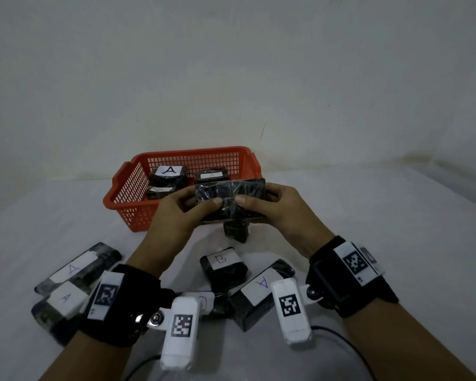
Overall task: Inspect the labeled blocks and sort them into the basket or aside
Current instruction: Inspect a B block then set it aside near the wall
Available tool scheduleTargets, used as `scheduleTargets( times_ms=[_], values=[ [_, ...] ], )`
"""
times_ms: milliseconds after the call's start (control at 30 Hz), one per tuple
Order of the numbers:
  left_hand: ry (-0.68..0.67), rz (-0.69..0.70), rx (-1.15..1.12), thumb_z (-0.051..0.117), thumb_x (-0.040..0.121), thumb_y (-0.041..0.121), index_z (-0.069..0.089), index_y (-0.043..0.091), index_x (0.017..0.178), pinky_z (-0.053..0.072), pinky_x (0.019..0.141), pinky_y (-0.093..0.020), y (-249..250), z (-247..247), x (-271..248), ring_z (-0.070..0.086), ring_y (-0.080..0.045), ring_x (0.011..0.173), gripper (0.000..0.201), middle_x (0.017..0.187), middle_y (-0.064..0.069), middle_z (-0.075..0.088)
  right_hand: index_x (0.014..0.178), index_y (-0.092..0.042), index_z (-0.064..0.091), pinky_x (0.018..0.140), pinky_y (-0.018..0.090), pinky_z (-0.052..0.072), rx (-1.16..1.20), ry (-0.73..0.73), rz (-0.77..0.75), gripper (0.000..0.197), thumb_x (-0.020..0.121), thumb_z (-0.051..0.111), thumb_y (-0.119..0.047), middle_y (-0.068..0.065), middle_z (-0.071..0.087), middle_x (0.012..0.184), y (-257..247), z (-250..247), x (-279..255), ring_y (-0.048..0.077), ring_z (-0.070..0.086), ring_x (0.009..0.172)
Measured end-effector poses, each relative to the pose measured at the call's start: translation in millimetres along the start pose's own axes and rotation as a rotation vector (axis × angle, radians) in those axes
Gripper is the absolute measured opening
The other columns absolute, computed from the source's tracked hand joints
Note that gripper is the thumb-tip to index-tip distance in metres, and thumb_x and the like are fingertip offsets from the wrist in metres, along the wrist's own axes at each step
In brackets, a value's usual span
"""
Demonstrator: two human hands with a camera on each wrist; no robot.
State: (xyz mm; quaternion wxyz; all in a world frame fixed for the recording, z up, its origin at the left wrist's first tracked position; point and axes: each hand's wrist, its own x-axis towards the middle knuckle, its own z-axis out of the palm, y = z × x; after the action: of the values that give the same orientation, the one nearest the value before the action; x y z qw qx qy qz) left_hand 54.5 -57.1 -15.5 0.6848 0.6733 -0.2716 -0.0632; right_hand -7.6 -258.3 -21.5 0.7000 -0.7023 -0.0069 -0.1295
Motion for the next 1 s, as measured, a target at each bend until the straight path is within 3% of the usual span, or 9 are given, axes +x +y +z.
scheduleTargets(
  times_ms=[133,267,367,500,633,733,867,933,1000],
  values=[
    [-0.047,-0.064,-0.127,0.068,0.082,0.027,0.064,0.006,0.126,0.054,0.098,-0.04,-3,-3,-2,0.071,-0.025,0.114,0.049,0.119,-0.008,0.075,0.128,-0.007,0.069,0.104,0.045,0.057,0.007,-0.048,0.001,0.046,0.085,0.083,-0.014,0.009,0.076,0.122,2,-3,-6,0.024,0.074,0.114],
    [-0.056,-0.041,-0.062,0.068,0.088,0.018,0.066,0.009,0.123,0.057,0.097,-0.037,-7,0,-7,0.072,-0.021,0.111,0.037,0.118,-0.006,0.076,0.126,-0.005,0.069,0.099,0.039,0.059,0.005,-0.042,0.012,0.041,0.086,0.08,-0.009,0.01,0.077,0.12,4,-5,-9,0.024,0.075,0.112],
    [-0.051,0.002,-0.014,0.069,0.089,0.012,0.066,0.009,0.124,0.058,0.097,-0.033,-9,1,-9,0.073,-0.017,0.109,0.035,0.116,-0.003,0.076,0.125,-0.006,0.07,0.094,0.033,0.059,0.016,-0.061,0.024,0.036,0.091,0.076,-0.015,0.012,0.077,0.12,4,-6,-12,0.024,0.075,0.111],
    [-0.126,-0.012,-0.025,0.071,0.084,0.022,0.062,0.012,0.13,0.054,0.101,-0.039,-10,2,-11,0.07,-0.021,0.117,0.048,0.124,-0.004,0.073,0.122,-0.005,0.073,0.099,0.04,0.06,0.019,0.02,-0.017,0.034,0.092,0.075,-0.021,0.012,0.079,0.114,5,-5,-13,0.025,0.076,0.107],
    [-0.065,0.016,-0.008,0.071,0.083,0.023,0.064,0.009,0.127,0.055,0.101,-0.04,-9,2,-11,0.072,-0.018,0.112,0.048,0.119,-0.004,0.075,0.125,-0.005,0.071,0.099,0.039,0.059,0.008,-0.02,-0.01,0.037,0.09,0.077,-0.016,0.012,0.077,0.119,7,-5,-14,0.025,0.075,0.111],
    [-0.093,-0.005,-0.052,0.073,0.079,0.027,0.064,0.012,0.126,0.053,0.101,-0.04,-9,-1,-11,0.07,-0.02,0.115,0.05,0.121,-0.004,0.074,0.128,-0.005,0.069,0.103,0.04,0.057,-0.017,-0.03,-0.02,0.041,0.089,0.078,-0.012,0.011,0.076,0.123,8,-5,-14,0.023,0.073,0.116],
    [-0.051,0.031,0.033,0.073,0.084,0.014,0.062,0.011,0.131,0.057,0.097,-0.028,-10,-2,-9,0.072,-0.012,0.111,0.048,0.118,0.0,0.075,0.13,-0.004,0.067,0.103,0.04,0.057,-0.02,-0.041,-0.002,0.042,0.09,0.077,-0.008,0.013,0.074,0.126,8,-3,-16,0.024,0.072,0.118],
    [-0.023,0.049,0.034,0.075,0.082,0.008,0.06,0.012,0.134,0.057,0.097,-0.026,-10,-2,-9,0.07,-0.009,0.112,0.054,0.121,0.001,0.074,0.132,-0.004,0.066,0.102,0.038,0.058,0.017,-0.055,0.02,0.042,0.091,0.076,-0.011,0.014,0.073,0.127,7,-2,-16,0.024,0.071,0.119],
    [-0.018,0.082,0.045,0.079,0.074,0.013,0.058,0.014,0.134,0.056,0.098,-0.028,-10,-3,-10,0.068,-0.008,0.116,0.063,0.125,0.002,0.072,0.131,-0.003,0.067,0.097,0.033,0.059,0.089,-0.028,0.055,0.038,0.096,0.07,-0.018,0.016,0.074,0.126,3,-1,-17,0.022,0.072,0.114]
  ],
)
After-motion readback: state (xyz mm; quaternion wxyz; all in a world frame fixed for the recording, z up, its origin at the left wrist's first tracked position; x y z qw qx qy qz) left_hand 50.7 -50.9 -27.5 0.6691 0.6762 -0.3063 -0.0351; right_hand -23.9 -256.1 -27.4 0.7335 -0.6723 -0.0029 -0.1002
